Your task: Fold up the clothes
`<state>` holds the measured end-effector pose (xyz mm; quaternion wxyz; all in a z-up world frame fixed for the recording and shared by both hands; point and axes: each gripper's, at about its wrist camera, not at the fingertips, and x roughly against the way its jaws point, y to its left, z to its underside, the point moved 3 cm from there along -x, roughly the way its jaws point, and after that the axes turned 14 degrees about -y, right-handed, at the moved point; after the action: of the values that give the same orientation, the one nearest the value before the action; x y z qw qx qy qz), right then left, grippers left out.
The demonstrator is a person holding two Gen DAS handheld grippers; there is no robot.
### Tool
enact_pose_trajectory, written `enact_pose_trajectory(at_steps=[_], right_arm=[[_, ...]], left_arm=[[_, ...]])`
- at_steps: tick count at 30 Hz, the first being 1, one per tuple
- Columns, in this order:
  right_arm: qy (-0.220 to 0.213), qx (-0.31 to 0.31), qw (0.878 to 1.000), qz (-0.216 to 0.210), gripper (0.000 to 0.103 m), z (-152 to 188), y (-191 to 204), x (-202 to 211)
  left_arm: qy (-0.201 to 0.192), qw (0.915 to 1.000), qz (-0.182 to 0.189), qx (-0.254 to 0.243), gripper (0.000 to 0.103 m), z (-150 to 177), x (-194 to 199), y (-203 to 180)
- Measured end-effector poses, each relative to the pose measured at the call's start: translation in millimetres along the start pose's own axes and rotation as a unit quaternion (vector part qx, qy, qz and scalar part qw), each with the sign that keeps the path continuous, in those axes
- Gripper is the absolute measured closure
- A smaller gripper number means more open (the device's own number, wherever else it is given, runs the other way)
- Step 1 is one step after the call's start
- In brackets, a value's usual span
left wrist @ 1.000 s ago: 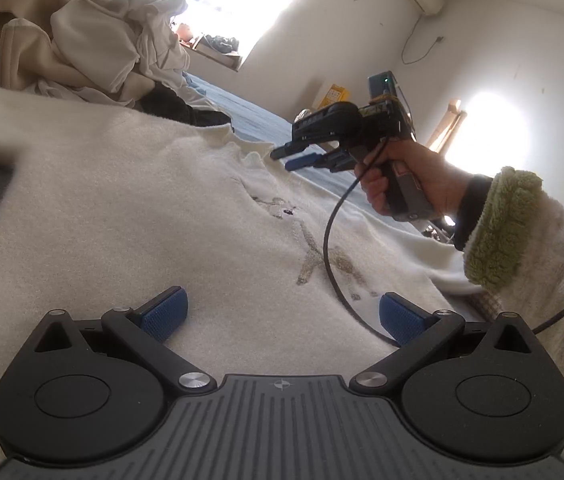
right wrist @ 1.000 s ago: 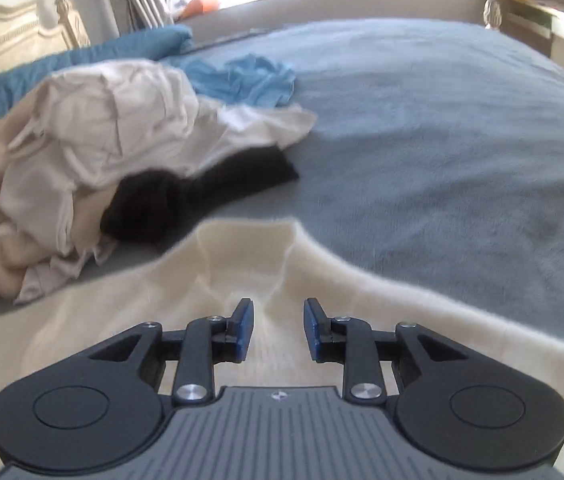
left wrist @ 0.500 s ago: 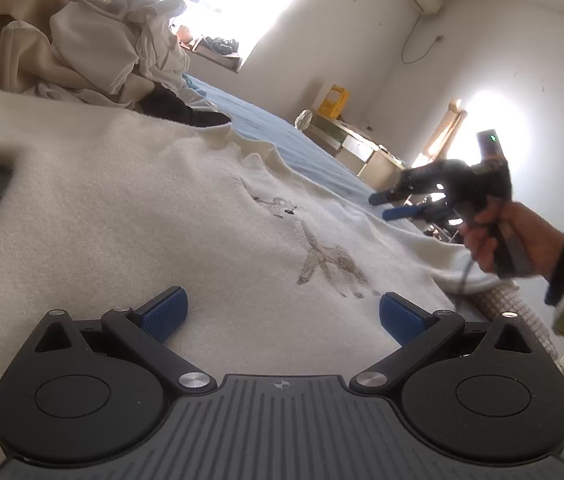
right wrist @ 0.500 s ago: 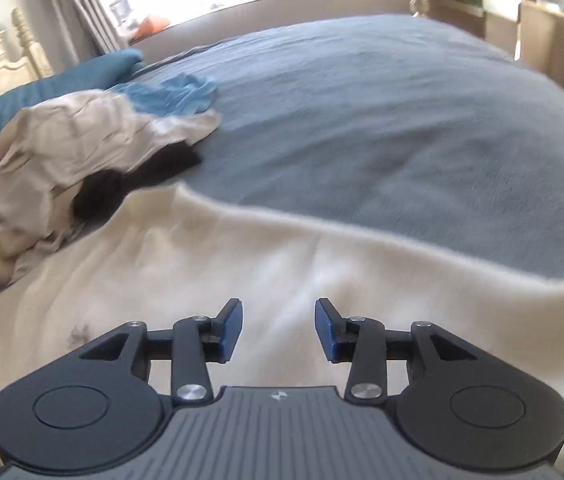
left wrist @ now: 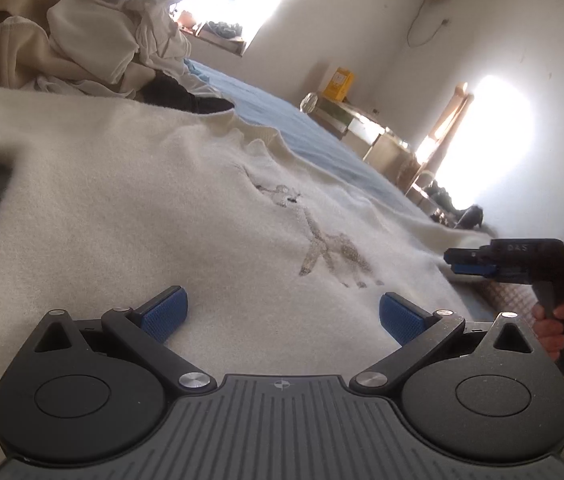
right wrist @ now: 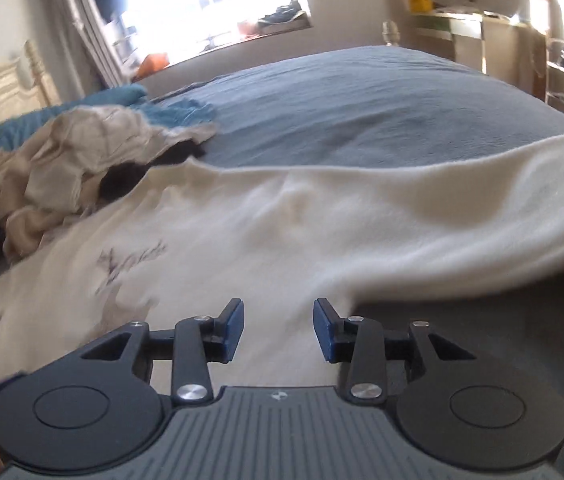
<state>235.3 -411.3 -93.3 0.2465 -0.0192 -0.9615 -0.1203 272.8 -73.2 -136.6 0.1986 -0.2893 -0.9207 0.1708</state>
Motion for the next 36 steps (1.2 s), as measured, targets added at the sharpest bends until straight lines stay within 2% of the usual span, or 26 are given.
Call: enact_pose_trajectory(at_steps=[3, 6, 8, 9, 12, 13, 15, 17, 19, 20, 22, 24, 26, 28, 30, 32, 34, 36], right_arm=[[0.032, 0.067, 0.997, -0.009, 0.061, 52.0, 29.5, 31.4], [0.012, 0.135, 0.991, 0.002, 0.061, 98.3, 48.8, 85.6], [0.016, 0.16, 0.987, 0.009, 0.061, 118.4, 56.3, 126.4], [0.019, 0.174, 0.984, 0.013, 0.061, 127.4, 60.6, 146.0], [0.057, 0.209, 0.976, 0.032, 0.06, 150.9, 68.5, 182.8], [0.054, 0.216, 0.974, 0.042, 0.06, 153.3, 71.3, 193.6], [0.022, 0.215, 0.975, 0.056, 0.06, 144.5, 76.5, 208.1], [-0.03, 0.201, 0.979, 0.032, 0.06, 128.5, 90.3, 205.4], [-0.082, 0.187, 0.979, 0.007, 0.055, 112.6, 104.2, 202.7], [-0.089, 0.175, 0.981, -0.016, 0.055, 109.8, 112.6, 193.3], [-0.086, 0.143, 0.984, -0.068, 0.055, 109.5, 127.6, 163.9], [-0.049, 0.129, 0.987, -0.079, 0.055, 123.1, 137.6, 135.6], [-0.022, 0.132, 0.988, -0.076, 0.055, 144.0, 137.6, 127.8], [-0.019, 0.135, 0.988, -0.068, 0.054, 160.0, 132.0, 143.4], [-0.012, 0.116, 0.991, -0.068, 0.053, 166.6, 123.7, 159.0], [0.001, 0.083, 0.994, -0.069, 0.053, 167.5, 113.8, 171.2], [0.013, 0.05, 0.996, -0.069, 0.053, 168.0, 104.1, 183.2], [-0.023, 0.036, 0.996, -0.074, 0.053, 150.2, 102.8, 190.2]], left_arm=[[0.028, 0.9953, -0.027, -0.088, 0.0, 14.5, 24.1, -14.5], [0.018, 0.9785, -0.048, -0.2, 0.0, 44.9, 69.4, -25.4], [-0.007, 0.9672, -0.062, -0.246, 0.0, 65.7, 103.2, -27.9], [-0.017, 0.9628, -0.069, -0.261, 0.0, 74.3, 119.4, -28.3], [-0.029, 0.9584, -0.095, -0.267, 0.0, 83.5, 156.2, -30.9], [-0.025, 0.9568, -0.108, -0.269, 0.0, 83.4, 163.2, -32.3], [-0.029, 0.9576, -0.119, -0.261, 0.0, 77.3, 172.9, -37.1], [-0.043, 0.9627, -0.102, -0.247, 0.0, 65.4, 175.9, -45.5], [-0.058, 0.9671, -0.085, -0.232, 0.0, 56.0, 170.0, -53.5], [-0.059, 0.9699, -0.079, -0.223, 0.0, 53.3, 162.3, -55.4], [-0.034, 0.9775, -0.081, -0.192, 0.0, 55.5, 144.7, -50.8], [-0.002, 0.9813, -0.096, -0.167, 0.0, 63.8, 137.4, -39.4], [-0.001, 0.9803, -0.101, -0.17, 0.0, 72.3, 150.2, -30.0], [0.004, 0.977, -0.113, -0.181, 0.0, 77.8, 171.2, -25.0], [0.025, 0.9776, -0.133, -0.162, 0.0, 80.6, 187.4, -12.3], [0.029, 0.9814, -0.152, -0.114, 0.0, 76.5, 204.2, 2.6], [0.011, 0.9864, -0.152, -0.061, 0.0, 62.8, 211.8, 14.2], [-0.015, 0.9892, -0.146, -0.007, 0.0, 45.8, 216.4, 24.7]])
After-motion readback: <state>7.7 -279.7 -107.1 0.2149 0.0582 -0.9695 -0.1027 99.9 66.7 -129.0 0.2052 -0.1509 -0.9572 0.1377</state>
